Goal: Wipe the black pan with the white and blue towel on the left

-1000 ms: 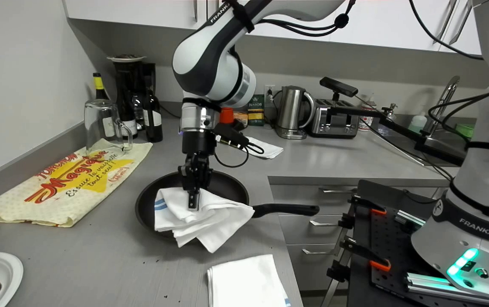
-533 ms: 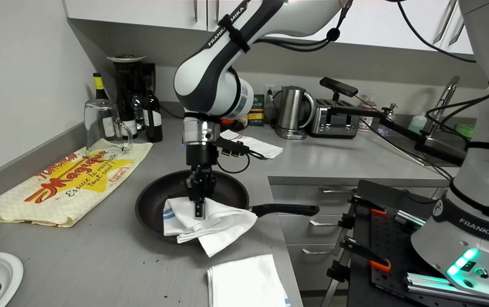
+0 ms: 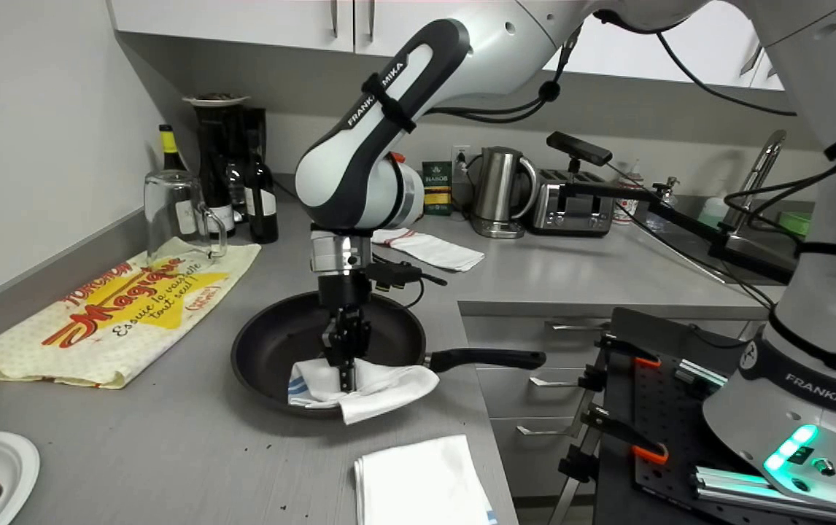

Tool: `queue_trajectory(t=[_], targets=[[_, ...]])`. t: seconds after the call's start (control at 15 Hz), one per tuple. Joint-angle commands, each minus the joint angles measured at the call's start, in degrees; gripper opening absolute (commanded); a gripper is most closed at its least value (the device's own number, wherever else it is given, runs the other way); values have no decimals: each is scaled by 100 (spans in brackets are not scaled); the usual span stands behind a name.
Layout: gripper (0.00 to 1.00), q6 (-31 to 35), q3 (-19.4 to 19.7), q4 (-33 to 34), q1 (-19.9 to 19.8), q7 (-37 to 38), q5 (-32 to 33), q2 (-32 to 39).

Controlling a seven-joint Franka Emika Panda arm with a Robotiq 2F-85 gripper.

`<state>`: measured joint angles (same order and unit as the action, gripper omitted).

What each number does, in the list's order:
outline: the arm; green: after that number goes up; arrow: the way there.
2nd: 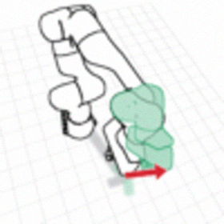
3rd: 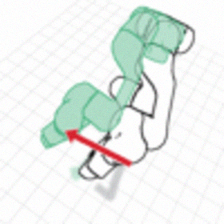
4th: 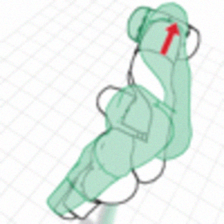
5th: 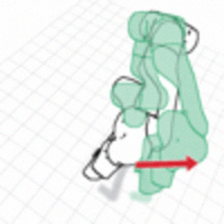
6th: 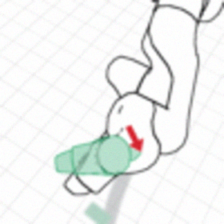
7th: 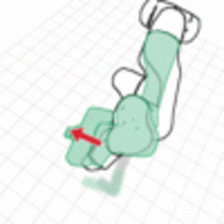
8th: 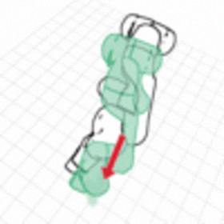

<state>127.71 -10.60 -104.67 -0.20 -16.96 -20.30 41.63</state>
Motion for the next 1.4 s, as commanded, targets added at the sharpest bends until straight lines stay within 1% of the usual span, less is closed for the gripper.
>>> queue_trajectory(t=[0.0, 0.2, 0.67, 1.0, 1.33], targets=[[4, -21, 32, 333, 113, 216, 257, 304], [4, -2, 78, 387, 189, 321, 443, 368], [4, 98, 346, 392, 588, 867, 1232, 399], [4, 188, 745, 588, 830, 1440, 1805, 571], [4, 166, 1157, 812, 951, 1947, 2388, 614]])
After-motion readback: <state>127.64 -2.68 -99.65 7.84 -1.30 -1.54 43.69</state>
